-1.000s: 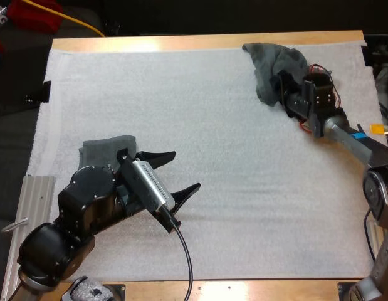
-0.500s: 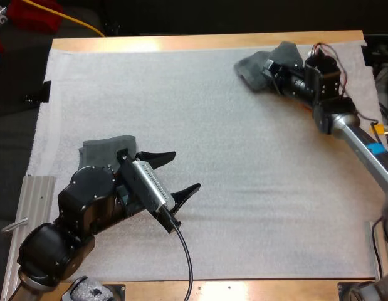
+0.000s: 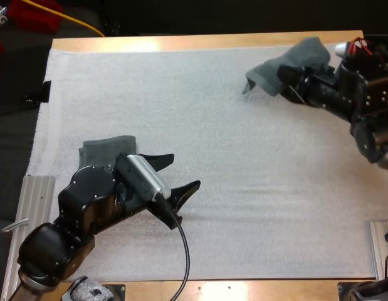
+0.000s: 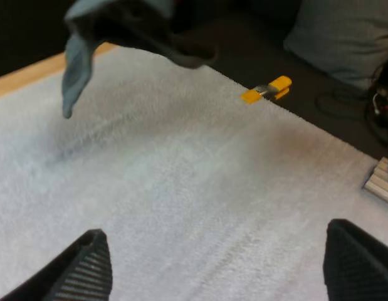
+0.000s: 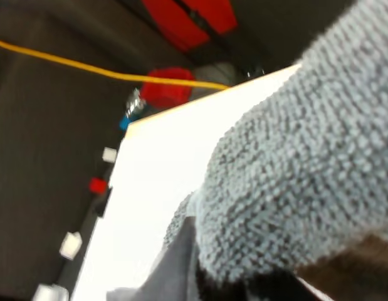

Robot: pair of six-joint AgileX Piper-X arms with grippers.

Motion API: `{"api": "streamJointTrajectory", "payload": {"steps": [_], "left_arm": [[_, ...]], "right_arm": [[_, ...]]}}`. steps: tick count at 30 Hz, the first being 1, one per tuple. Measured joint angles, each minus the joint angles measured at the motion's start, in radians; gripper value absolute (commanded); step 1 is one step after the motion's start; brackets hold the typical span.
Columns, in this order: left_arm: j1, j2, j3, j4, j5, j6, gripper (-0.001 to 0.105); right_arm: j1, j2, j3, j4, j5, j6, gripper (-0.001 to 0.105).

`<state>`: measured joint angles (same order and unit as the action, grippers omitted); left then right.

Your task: Pick towel from pile, fold and stack

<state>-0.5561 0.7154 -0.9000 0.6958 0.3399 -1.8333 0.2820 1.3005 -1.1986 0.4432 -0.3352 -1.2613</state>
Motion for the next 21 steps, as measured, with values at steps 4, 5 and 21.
{"api": "streamJointTrajectory", "payload": {"steps": [4,5,21], "left_arm": [[0.0,0.0,0.0,0.036,0.0,-0.013,0.068],[0.0,0.0,0.0,0.053,0.0,-0.015,0.068],[0.0,0.0,0.0,0.17,0.0,-0.015,0.068]], "right_arm": [[0.027,-0.058,0.0,0.149,0.001,-0.065,0.001],[0.037,-0.069,0.0,0.184,0.006,-0.08,0.001],[0.35,-0.089,0.0,0.192,0.19,-0.142,0.019]]}}
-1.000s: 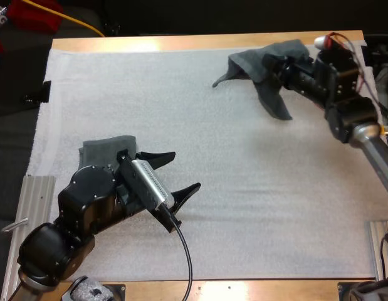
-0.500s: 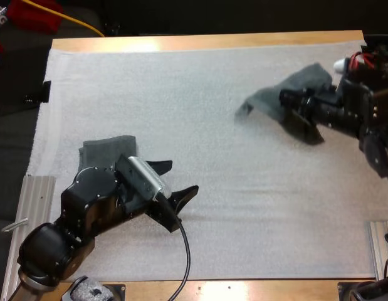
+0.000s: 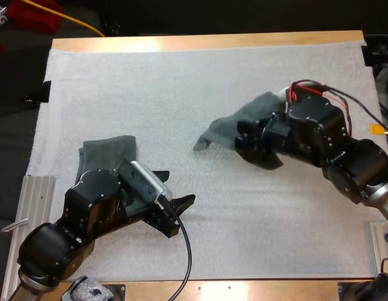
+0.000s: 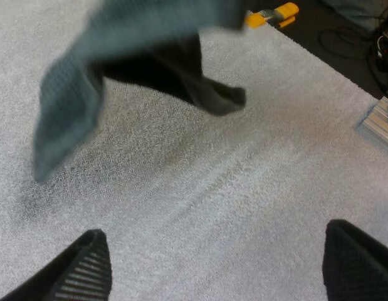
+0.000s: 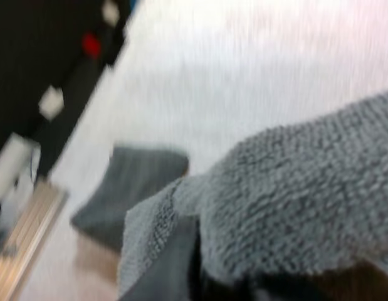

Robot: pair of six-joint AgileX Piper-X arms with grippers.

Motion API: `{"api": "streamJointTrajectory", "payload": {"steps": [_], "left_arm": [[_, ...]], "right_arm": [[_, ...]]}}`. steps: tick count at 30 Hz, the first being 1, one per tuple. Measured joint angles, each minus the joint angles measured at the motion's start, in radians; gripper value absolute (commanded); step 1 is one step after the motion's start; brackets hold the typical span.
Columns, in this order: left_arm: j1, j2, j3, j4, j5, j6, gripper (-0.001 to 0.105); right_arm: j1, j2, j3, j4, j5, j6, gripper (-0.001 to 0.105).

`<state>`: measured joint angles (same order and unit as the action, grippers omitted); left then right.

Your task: Pick towel from pile, fold and stack

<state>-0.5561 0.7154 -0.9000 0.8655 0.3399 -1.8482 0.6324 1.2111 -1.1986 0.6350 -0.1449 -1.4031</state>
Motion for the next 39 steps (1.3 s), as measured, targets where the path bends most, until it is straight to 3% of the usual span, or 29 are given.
{"api": "streamJointTrajectory", "payload": {"steps": [5,6,7,10,16,27,34,39], "left_arm": [[0.0,0.0,0.0,0.0,0.0,0.0,0.068],[0.0,0.0,0.0,0.0,0.0,0.0,0.068],[0.0,0.0,0.0,0.0,0.0,0.0,0.068],[0.0,0.0,0.0,0.0,0.0,0.0,0.068],[0.0,0.0,0.0,0.0,0.0,0.0,0.068],[0.0,0.0,0.0,0.107,0.0,0.015,0.068],[0.0,0.0,0.0,0.178,0.004,0.029,0.068],[0.0,0.0,0.0,0.18,0.065,0.029,0.068]], "right_arm": [[0.0,0.0,0.0,0.081,-0.067,-0.002,0.064],[0.0,0.001,0.002,0.102,-0.104,-0.006,0.069],[0.0,0.002,0.006,0.178,-0.253,-0.032,0.078],[0.0,0.002,0.006,0.24,-0.231,-0.033,0.078],[0.0,0.002,0.006,0.375,-0.018,-0.065,0.078],[-0.001,0.002,0.006,0.403,0.171,-0.09,0.078],[-0.116,0.002,0.006,0.395,0.179,-0.116,0.078],[-0.237,0.002,0.01,0.393,0.089,-0.146,0.078]]}}
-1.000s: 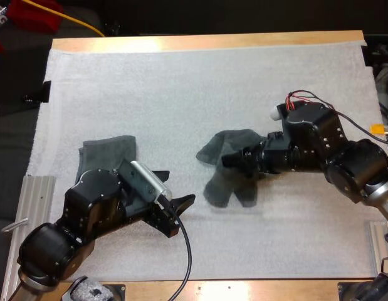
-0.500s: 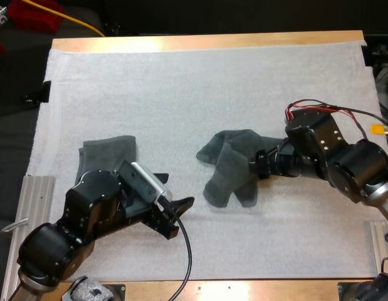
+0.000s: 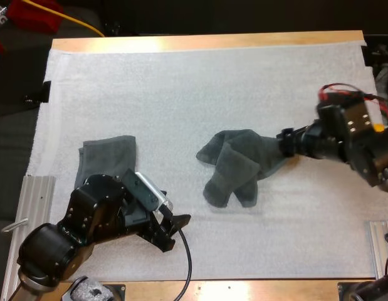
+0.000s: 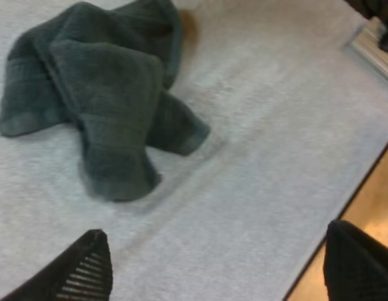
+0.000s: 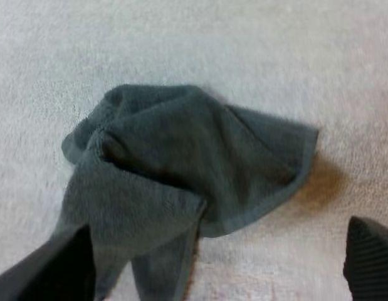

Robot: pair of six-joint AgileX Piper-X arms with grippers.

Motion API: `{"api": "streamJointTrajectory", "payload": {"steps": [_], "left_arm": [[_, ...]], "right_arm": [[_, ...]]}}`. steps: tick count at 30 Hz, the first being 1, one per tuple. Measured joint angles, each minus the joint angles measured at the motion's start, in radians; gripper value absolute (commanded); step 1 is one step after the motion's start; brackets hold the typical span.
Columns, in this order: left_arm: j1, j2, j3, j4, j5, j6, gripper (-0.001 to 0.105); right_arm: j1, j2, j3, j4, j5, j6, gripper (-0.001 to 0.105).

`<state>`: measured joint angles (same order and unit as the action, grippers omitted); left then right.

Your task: Pick towel from pile, fold and stack

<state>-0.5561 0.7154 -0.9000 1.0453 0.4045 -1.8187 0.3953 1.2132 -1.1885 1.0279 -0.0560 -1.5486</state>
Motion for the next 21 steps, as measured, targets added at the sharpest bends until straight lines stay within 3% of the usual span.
{"api": "streamJointTrajectory", "payload": {"steps": [11,21], "left_arm": [[0.0,0.0,0.0,0.0,0.013,0.0,0.068],[0.0,0.0,0.0,0.0,0.035,-0.003,0.068]], "right_arm": [[-0.168,0.0,0.207,-0.131,-0.183,-0.011,0.078],[-0.182,0.096,0.264,-0.28,-0.204,-0.003,0.078]]}}
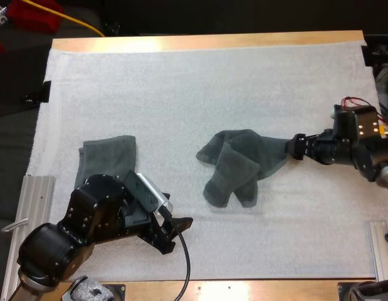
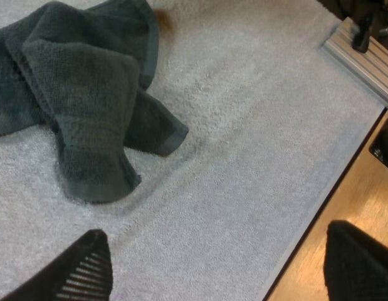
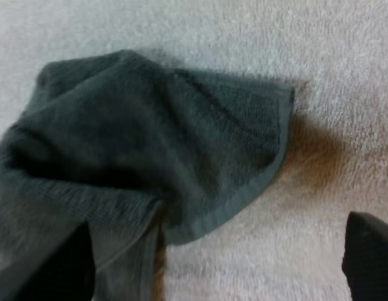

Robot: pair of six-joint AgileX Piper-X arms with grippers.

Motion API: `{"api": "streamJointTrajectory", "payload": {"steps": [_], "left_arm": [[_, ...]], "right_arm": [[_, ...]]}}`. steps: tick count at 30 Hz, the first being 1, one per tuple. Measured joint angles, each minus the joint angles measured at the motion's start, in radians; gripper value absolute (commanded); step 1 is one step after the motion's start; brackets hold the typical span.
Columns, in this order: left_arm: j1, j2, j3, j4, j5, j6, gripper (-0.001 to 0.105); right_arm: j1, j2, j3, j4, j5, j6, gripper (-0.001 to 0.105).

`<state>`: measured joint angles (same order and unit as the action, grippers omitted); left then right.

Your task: Pick towel from pile, fold and stack

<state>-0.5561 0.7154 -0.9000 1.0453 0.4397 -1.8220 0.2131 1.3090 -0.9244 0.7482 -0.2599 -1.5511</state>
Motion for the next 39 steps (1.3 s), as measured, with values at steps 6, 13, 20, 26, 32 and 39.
{"api": "streamJointTrajectory", "payload": {"steps": [6,13,20,26,32,39], "left_arm": [[0.0,0.0,0.0,0.006,0.0,0.0,0.068],[0.0,0.0,0.0,0.031,0.0,0.0,0.068],[0.0,0.0,0.0,0.031,0.0,0.0,0.068],[0.0,0.0,0.0,0.031,0.0,0.0,0.068],[0.0,0.0,0.0,0.031,0.0,0.0,0.068],[0.0,0.0,0.0,0.031,0.0,0.0,0.068]], "right_arm": [[0.0,0.12,0.0,-0.092,-0.004,0.045,0.078],[0.0,0.228,0.0,-0.226,-0.044,0.124,0.078],[-0.004,0.305,0.0,-0.306,-0.05,0.183,0.06],[-0.004,0.345,0.0,-0.336,-0.027,0.206,0.059],[-0.004,0.374,0.0,-0.387,-0.007,0.24,0.059],[-0.005,0.414,0.0,-0.394,-0.007,0.254,0.048]]}}
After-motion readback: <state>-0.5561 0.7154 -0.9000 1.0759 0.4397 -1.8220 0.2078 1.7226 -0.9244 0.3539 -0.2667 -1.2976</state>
